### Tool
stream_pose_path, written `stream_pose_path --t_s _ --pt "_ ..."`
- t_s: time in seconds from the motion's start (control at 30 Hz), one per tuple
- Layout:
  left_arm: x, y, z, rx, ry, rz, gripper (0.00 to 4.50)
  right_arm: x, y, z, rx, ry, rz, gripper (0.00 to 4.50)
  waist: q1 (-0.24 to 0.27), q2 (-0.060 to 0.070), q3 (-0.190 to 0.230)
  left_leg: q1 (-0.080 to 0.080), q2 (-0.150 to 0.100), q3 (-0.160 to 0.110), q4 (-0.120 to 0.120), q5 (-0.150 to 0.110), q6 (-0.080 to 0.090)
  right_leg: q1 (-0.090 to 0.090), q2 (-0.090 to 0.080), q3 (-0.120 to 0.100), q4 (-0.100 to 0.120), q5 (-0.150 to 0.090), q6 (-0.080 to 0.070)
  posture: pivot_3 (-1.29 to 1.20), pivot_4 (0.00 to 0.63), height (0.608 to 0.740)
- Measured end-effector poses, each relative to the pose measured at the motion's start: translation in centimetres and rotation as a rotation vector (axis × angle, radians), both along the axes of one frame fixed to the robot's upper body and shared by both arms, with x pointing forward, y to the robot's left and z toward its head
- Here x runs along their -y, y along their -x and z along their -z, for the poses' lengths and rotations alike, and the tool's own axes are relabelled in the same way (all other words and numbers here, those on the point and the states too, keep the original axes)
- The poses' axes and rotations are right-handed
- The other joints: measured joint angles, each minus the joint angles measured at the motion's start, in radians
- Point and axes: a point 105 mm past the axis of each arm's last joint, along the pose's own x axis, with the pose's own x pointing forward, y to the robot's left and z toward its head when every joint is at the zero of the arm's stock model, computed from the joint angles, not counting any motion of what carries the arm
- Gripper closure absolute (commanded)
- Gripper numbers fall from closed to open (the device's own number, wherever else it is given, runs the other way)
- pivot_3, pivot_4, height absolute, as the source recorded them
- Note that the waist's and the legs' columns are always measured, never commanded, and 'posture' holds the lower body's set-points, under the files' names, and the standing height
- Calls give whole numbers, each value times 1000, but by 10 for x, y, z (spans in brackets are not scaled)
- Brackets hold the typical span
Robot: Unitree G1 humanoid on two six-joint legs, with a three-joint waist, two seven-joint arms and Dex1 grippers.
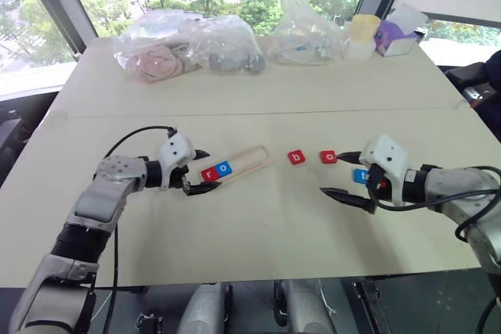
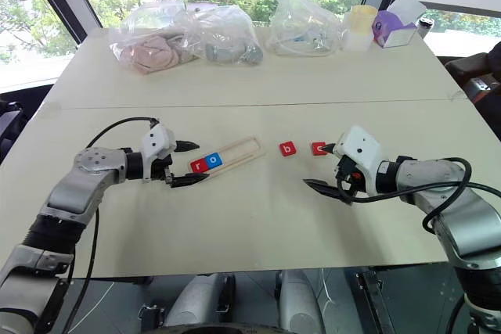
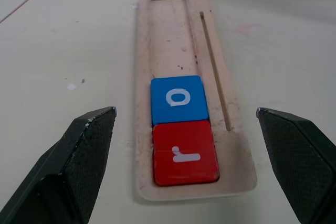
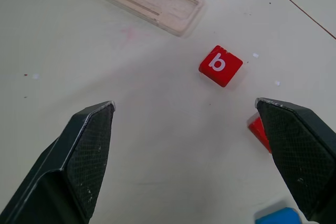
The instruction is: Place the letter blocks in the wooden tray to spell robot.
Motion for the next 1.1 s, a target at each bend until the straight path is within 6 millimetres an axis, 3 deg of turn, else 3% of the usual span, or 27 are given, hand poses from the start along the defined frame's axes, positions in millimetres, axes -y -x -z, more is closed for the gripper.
stream_pose_path --t_s 0.7,0.73,0.83,1.1 --pt "1 -8 19 22 -27 16 0 -1 2 3 3 6 22 86 1 1 -2 4 0 0 2 0 0 4 0 0 2 -1 -2 0 150 725" --pt "2 -8 19 22 -27 18 549 -1 2 3 3 6 22 0 1 1 -2 4 0 0 2 0 0 4 0 0 2 -1 -1 0 150 725" --pt "3 -6 21 20 -24 30 1372 -1 2 3 4 8 22 0 1 1 -2 4 0 0 2 0 0 4 0 0 2 0 0 0 150 725" --pt "6 5 22 14 -31 62 1370 0 2 4 5 16 23 0 0 2 -3 4 0 0 2 0 0 4 0 0 2 0 0 0 150 725"
